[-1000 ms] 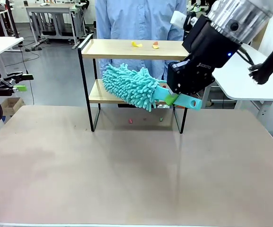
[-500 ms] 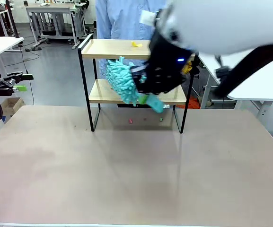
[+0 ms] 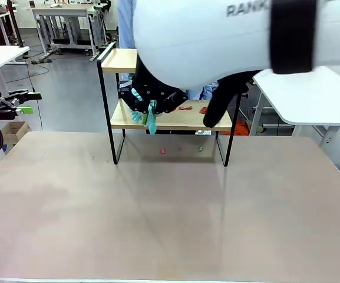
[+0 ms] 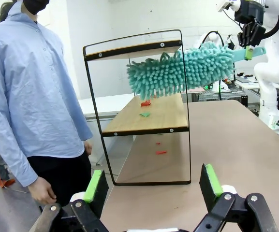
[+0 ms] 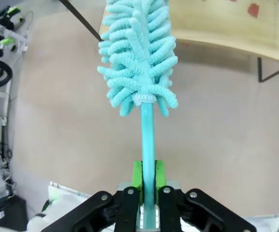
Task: Clean the shelf.
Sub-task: Clean the specific section of the Shelf indicated by the human with the Duster.
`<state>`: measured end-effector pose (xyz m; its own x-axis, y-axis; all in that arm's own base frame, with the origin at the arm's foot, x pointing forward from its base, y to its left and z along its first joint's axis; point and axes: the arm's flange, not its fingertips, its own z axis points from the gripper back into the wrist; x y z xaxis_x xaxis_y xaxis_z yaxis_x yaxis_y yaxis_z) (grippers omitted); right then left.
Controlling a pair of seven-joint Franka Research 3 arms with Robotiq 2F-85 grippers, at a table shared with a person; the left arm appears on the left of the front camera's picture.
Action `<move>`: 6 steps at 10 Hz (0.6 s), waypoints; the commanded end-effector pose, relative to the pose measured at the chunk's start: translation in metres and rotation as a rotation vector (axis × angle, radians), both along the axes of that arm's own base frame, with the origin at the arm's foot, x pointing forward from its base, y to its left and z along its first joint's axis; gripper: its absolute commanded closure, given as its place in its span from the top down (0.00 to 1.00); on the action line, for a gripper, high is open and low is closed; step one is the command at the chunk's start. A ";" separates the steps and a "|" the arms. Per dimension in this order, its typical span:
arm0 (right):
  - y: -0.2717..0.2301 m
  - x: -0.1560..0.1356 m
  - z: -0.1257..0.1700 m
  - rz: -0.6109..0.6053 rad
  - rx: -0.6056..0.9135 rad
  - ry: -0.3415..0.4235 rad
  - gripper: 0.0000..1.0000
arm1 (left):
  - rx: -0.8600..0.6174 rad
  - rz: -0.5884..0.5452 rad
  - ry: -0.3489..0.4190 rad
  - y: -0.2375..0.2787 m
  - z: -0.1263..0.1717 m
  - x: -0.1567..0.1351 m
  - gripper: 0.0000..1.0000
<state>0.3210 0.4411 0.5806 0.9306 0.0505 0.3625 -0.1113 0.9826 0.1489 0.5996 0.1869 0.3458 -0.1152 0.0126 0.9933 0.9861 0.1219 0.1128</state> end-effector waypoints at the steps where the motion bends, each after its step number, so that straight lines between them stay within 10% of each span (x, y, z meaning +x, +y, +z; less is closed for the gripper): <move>1: 0.038 0.020 0.002 -0.032 0.001 -0.045 0.13 | 0.007 -0.006 -0.012 -0.001 0.002 -0.002 1.00; 6: 0.054 0.056 -0.032 -0.039 0.051 -0.051 0.13 | 0.007 -0.006 -0.012 -0.001 0.002 -0.002 1.00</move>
